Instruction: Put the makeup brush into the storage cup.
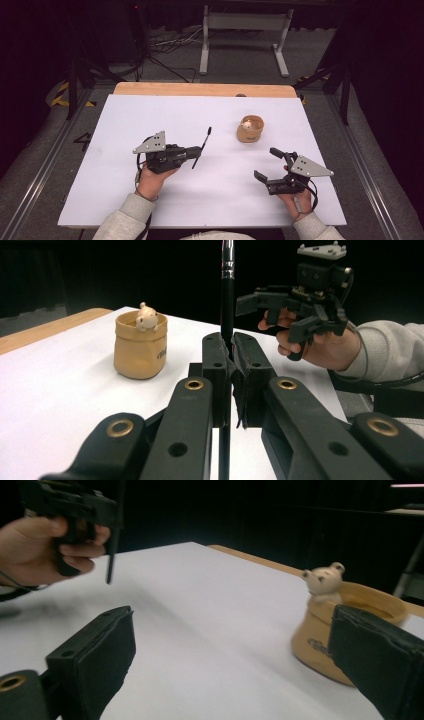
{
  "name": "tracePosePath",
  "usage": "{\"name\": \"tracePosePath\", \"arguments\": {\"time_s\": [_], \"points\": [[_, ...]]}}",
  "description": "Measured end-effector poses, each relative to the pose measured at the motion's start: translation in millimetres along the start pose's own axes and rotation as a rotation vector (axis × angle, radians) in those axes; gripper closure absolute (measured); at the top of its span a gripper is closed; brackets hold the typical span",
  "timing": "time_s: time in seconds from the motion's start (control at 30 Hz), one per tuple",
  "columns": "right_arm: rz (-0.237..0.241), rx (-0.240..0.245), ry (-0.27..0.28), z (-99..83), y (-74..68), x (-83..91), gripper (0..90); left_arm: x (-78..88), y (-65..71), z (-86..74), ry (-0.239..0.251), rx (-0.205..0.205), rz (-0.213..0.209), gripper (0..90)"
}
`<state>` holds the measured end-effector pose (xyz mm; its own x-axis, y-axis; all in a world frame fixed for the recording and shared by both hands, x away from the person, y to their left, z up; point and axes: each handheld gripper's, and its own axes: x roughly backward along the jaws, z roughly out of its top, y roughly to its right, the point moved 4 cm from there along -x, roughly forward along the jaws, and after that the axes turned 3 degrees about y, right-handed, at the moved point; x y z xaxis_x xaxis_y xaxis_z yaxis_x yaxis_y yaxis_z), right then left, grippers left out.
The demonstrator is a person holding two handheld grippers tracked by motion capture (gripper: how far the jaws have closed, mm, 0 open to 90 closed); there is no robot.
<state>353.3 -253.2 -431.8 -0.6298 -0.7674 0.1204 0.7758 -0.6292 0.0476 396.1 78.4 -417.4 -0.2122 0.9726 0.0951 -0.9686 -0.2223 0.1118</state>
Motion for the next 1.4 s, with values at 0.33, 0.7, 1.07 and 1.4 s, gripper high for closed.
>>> {"name": "tracePosePath", "arguments": {"time_s": [0.33,0.7,1.07,1.4], "points": [[0.219,-0.004,0.037,34.6,-22.2,-29.5,26.8,-3.4,5.7,0.5,-0.003,-0.005,-0.017,85.0],[0.323,-0.012,0.037,63.5,-34.9,-70.4,38.0,-2.9,7.4,-0.1,0.001,-0.001,-0.019,85.0],[0.341,-0.043,0.036,68.2,-39.6,-91.8,41.6,-3.5,8.5,-1.8,-0.009,-0.002,-0.022,85.0],[0.344,-0.061,0.041,70.7,-41.8,-101.0,50.7,-6.3,9.0,-3.9,-0.017,-0.004,-0.025,85.0]]}}
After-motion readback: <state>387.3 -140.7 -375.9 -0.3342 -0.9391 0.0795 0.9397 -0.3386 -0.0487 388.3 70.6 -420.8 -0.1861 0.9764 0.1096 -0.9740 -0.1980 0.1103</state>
